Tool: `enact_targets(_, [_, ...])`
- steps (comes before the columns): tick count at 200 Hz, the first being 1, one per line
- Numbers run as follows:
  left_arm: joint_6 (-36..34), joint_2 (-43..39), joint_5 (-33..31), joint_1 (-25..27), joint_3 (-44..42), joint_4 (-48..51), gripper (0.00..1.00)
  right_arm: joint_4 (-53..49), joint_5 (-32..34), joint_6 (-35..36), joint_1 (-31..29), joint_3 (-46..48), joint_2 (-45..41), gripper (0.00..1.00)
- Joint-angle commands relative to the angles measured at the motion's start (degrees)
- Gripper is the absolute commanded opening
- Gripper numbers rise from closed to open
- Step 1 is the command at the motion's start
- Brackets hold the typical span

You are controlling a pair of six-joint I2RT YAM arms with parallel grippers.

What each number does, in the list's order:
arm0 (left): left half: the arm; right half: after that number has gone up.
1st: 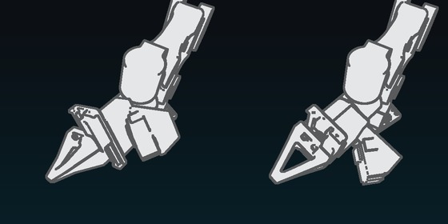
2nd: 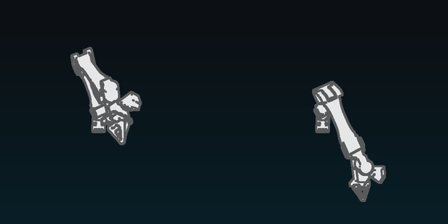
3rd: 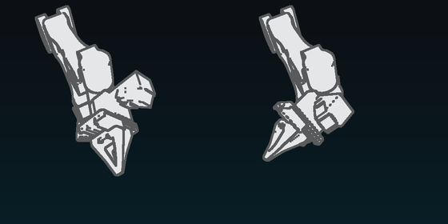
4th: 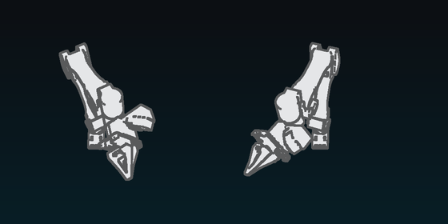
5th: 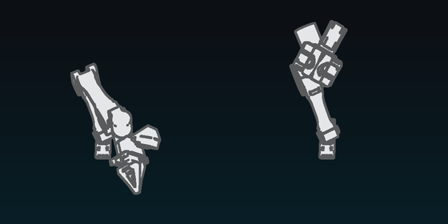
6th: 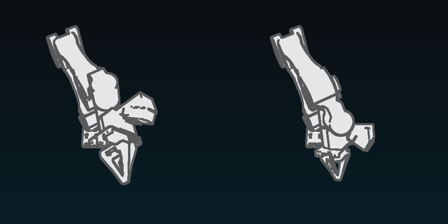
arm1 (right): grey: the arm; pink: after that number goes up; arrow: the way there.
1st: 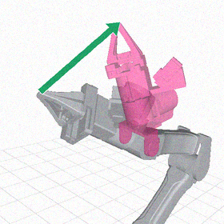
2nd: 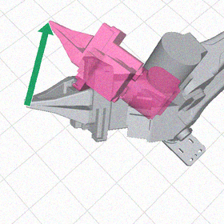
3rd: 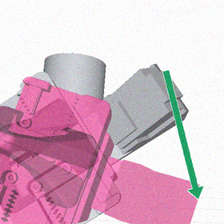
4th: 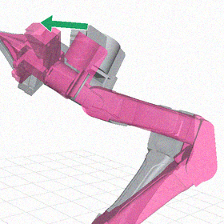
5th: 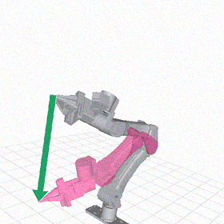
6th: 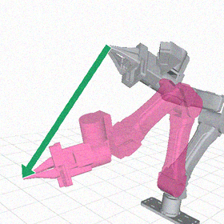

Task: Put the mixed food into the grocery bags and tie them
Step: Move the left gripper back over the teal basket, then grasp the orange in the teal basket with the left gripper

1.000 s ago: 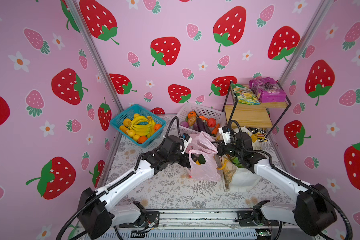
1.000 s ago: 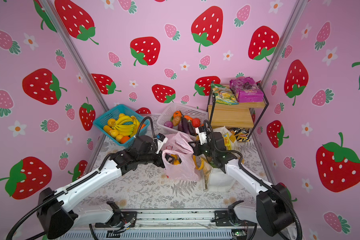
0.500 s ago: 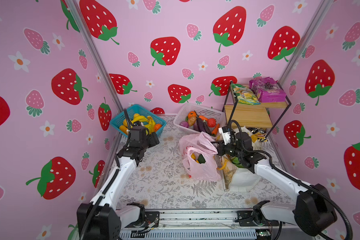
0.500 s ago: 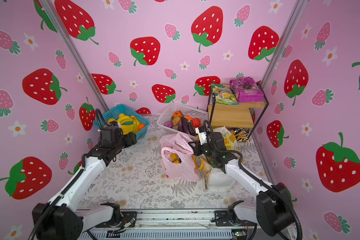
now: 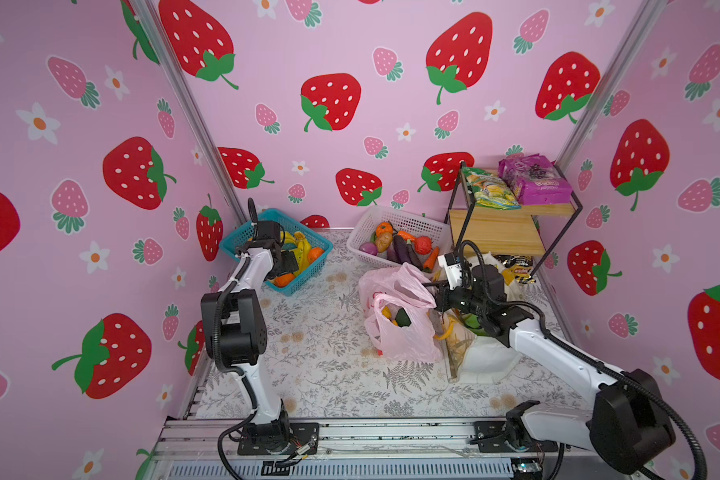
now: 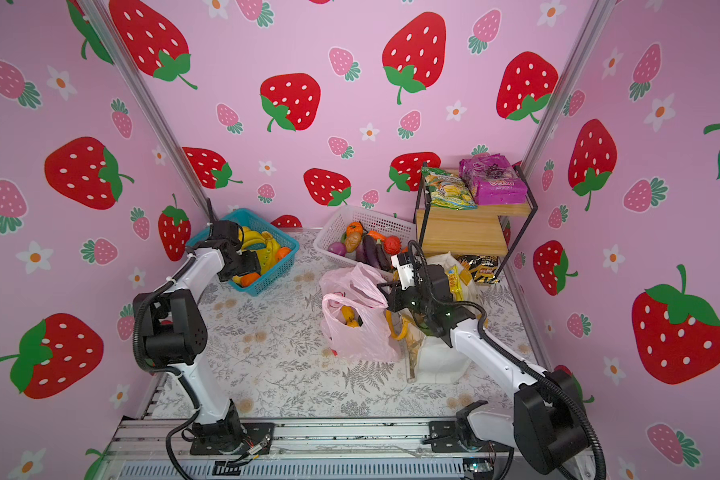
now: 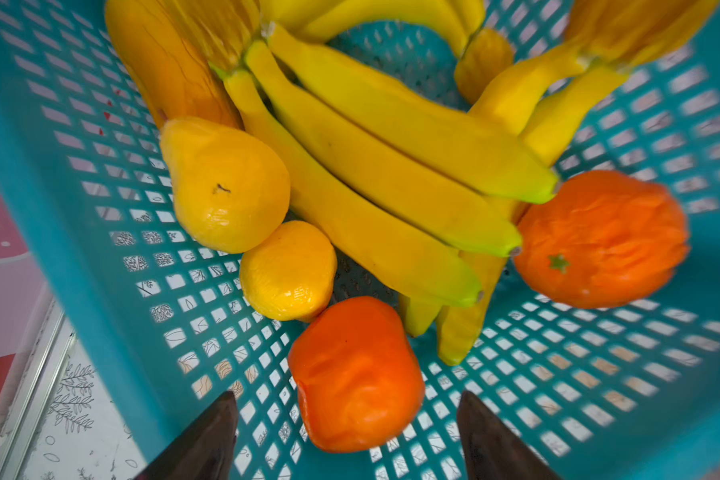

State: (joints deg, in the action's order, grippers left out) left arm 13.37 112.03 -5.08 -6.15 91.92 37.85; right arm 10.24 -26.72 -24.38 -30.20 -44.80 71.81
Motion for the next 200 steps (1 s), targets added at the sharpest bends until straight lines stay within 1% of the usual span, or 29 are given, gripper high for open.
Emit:
enact_targets(1, [-2.9, 3.0, 1.8, 0.1, 5.0, 7.4, 0.85, 0.1, -0.5, -0.1, 0.5, 0.9, -0.3, 0.0])
enact_targets(42, [-3.9, 8.6, 4.0, 0.0, 9.3, 9.1, 0.86, 0.0, 0.0, 0.1, 0.5, 1.1, -1.0, 0.0])
enact_targets(61, [-4.0, 10.2, 4.5, 0.1, 10.5, 10.4, 0.84, -0.2, 0.5, 0.3, 0.5, 1.2, -1.2, 0.0])
enact_targets(140, [-4.5, 14.9, 2.7, 0.3, 11.0, 12.2, 0.86, 0.3, 0.3, 0.1, 0.5, 1.5, -0.7, 0.0])
enact_targets(152, [-4.4, 15.2, 2.7, 0.4, 11.6, 12.4, 0.83, 0.4, 0.2, 0.1, 0.5, 1.6, -0.6, 0.0])
enact_targets(186, [-3.4, 13.9, 3.8, 0.4, 12.5, 11.7, 0.64, 0.4, 0.4, 0.2, 0.5, 1.6, -0.6, 0.0])
enact_targets(200, [-2.7, 12.1, 4.0, 0.4, 12.1, 10.7, 0.58, 0.3, 0.4, 0.2, 0.5, 1.6, -0.5, 0.0])
